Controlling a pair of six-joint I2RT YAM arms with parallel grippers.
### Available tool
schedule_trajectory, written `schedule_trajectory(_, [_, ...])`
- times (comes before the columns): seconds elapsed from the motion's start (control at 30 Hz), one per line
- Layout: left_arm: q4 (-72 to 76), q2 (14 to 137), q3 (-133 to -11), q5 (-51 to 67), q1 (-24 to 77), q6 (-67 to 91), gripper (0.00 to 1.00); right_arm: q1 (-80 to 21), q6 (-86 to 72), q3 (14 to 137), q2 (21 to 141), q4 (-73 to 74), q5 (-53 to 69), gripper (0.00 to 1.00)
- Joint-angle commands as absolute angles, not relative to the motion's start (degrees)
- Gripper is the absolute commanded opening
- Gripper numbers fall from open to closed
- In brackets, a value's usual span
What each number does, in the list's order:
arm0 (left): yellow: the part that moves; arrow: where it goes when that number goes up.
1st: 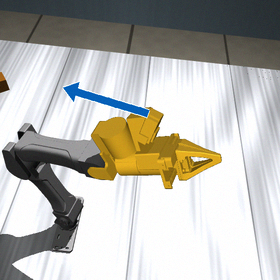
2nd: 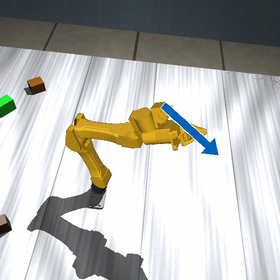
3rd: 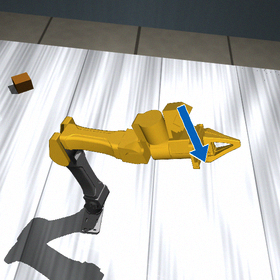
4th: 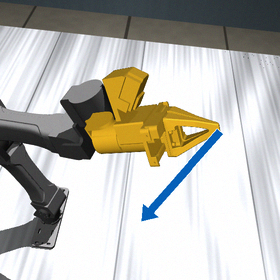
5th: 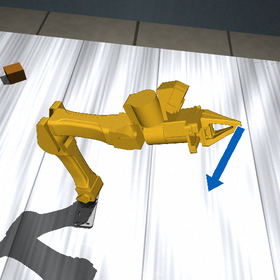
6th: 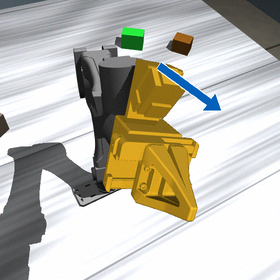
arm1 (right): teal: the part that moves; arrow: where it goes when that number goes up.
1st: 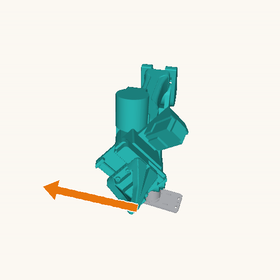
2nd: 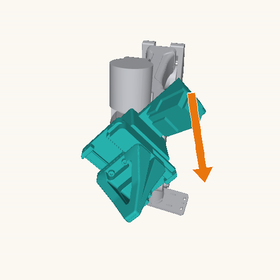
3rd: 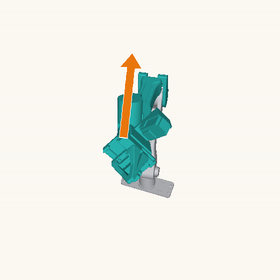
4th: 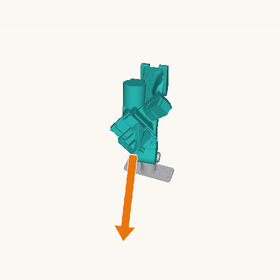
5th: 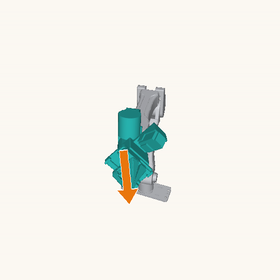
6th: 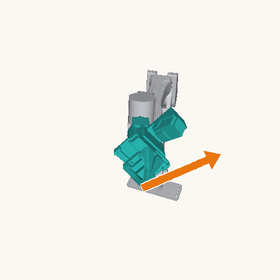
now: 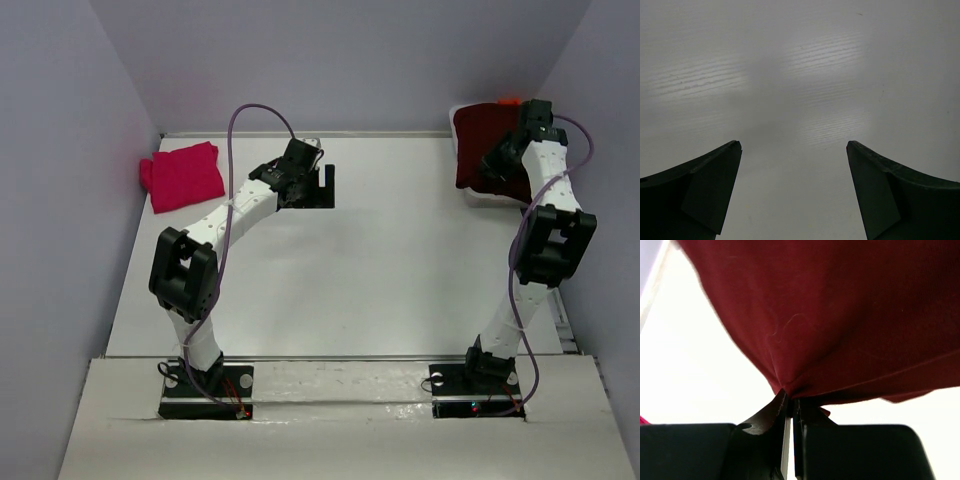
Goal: Fold and stack the t-shirts
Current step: Grab the tshirt from the pile, then move the tshirt to the center of the board
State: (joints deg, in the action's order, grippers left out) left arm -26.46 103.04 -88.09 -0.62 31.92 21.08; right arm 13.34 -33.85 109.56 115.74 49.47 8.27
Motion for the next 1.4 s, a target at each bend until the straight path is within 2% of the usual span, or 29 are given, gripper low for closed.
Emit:
schedule_trajectory(0.0, [-26.4,102.7,-89.5,-0.7,32.3,21.0,0.99,9.5,-30.8,114.9,108.3,54.2,10.7,0.07])
schedule_trajectory(0.23, [-26.3,103.3,-90.0,-0.3,32.3,21.4,0.99,-2.7,-26.3,113.9,91.2,59.5,9.2,0.07])
schedule_trajectory(0.3, [-26.1,102.9,-89.1,-0.4,32.3,21.7,0.99,-5.7,-26.0,109.9,84.9,58.0,9.1,0.07])
schedule_trajectory(0.53, [-25.2,99.6,-86.5,-4.6,32.3,23.8,0.99,-6.2,-28.5,95.6,66.4,53.8,19.3,0.07])
schedule_trajectory(0.63, [-23.7,98.0,-85.4,-4.2,32.3,24.6,0.99,-6.2,-27.9,89.7,63.3,57.5,13.9,0.07])
schedule_trajectory(0.83, [-24.2,97.9,-85.3,-4.0,32.8,25.1,0.99,-6.2,-26.2,88.4,60.5,57.1,16.2,0.07])
schedule_trajectory(0.97, [-23.8,97.3,-84.0,-4.5,33.3,25.7,0.99,-6.2,-21.3,92.6,63.9,59.5,23.7,0.07])
schedule_trajectory(1.13, [-22.9,96.1,-81.4,-6.4,33.3,26.2,0.99,-7.6,-19.6,90.4,67.5,60.5,25.8,0.07])
schedule_trajectory(1.23, [-22.0,94.6,-80.2,-8.3,33.3,26.9,0.99,-12.5,-19.8,88.0,71.6,60.4,25.4,0.07])
schedule_trajectory(1.37, [-21.0,91.6,-79.0,-12.0,33.3,27.5,0.99,-23.6,-21.8,89.3,77.1,57.8,19.1,0.07])
